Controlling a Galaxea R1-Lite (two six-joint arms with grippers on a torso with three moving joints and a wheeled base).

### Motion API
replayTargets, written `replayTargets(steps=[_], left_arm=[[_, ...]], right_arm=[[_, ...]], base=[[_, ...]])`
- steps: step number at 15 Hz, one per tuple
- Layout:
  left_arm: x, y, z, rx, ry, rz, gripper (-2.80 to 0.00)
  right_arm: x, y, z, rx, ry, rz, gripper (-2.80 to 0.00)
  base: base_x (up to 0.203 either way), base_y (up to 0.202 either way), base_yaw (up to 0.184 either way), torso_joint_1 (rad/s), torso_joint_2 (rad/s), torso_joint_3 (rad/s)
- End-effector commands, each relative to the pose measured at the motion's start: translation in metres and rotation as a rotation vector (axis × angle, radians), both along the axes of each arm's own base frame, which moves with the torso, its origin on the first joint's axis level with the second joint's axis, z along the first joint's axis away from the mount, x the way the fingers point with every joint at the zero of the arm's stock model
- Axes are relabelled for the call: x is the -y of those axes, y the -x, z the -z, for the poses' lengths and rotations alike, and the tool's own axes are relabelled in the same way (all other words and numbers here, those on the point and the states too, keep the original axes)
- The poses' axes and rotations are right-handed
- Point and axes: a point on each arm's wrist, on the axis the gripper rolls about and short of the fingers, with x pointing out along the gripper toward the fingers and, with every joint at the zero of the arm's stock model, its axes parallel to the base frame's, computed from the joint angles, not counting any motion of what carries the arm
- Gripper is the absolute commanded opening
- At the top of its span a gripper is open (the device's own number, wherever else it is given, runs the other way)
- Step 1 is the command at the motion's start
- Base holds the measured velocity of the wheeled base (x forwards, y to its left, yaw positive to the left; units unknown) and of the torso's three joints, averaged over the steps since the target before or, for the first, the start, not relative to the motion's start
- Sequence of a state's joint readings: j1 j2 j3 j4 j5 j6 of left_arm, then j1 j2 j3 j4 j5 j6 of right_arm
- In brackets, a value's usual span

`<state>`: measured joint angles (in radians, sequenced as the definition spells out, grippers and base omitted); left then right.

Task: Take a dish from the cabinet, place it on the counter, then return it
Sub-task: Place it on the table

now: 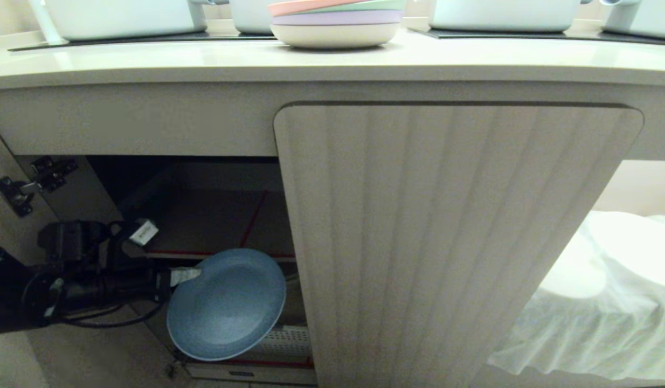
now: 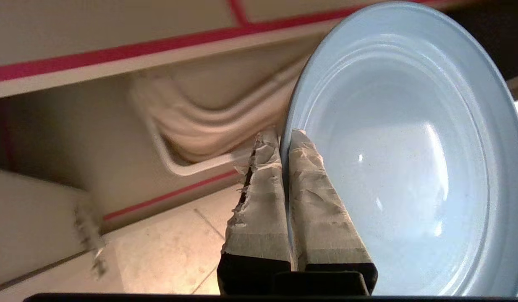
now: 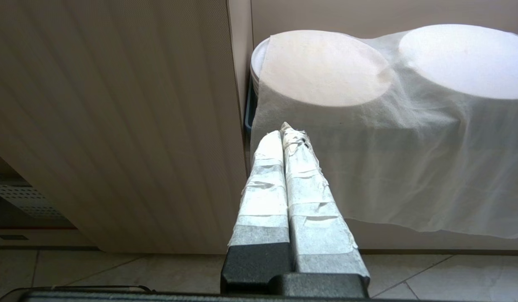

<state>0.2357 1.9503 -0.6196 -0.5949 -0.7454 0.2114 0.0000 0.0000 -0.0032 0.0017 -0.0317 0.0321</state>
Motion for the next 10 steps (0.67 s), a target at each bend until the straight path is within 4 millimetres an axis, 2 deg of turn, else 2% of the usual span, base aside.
replayTargets(steps=[1, 6, 10], left_arm=[[0.001, 0.005, -0.001, 0.004, 0.004, 0.008, -2.8], [0.011, 0.024, 0.001, -0.035, 0.013, 0.027, -2.8], [0.017, 0.044, 0.011, -0.101, 0.027, 0.034, -2.8]], right_arm=[[0.0, 0.0, 0.0, 0.0, 0.0, 0.0, -2.8], [0.0, 0.0, 0.0, 0.0, 0.0, 0.0, -2.8], [0.0, 0.0, 0.0, 0.0, 0.0, 0.002, -2.8]], base=[[0.0, 0.0, 0.0, 0.0, 0.0, 0.0], [0.0, 0.0, 0.0, 0.0, 0.0, 0.0], [0.0, 0.0, 0.0, 0.0, 0.0, 0.0]])
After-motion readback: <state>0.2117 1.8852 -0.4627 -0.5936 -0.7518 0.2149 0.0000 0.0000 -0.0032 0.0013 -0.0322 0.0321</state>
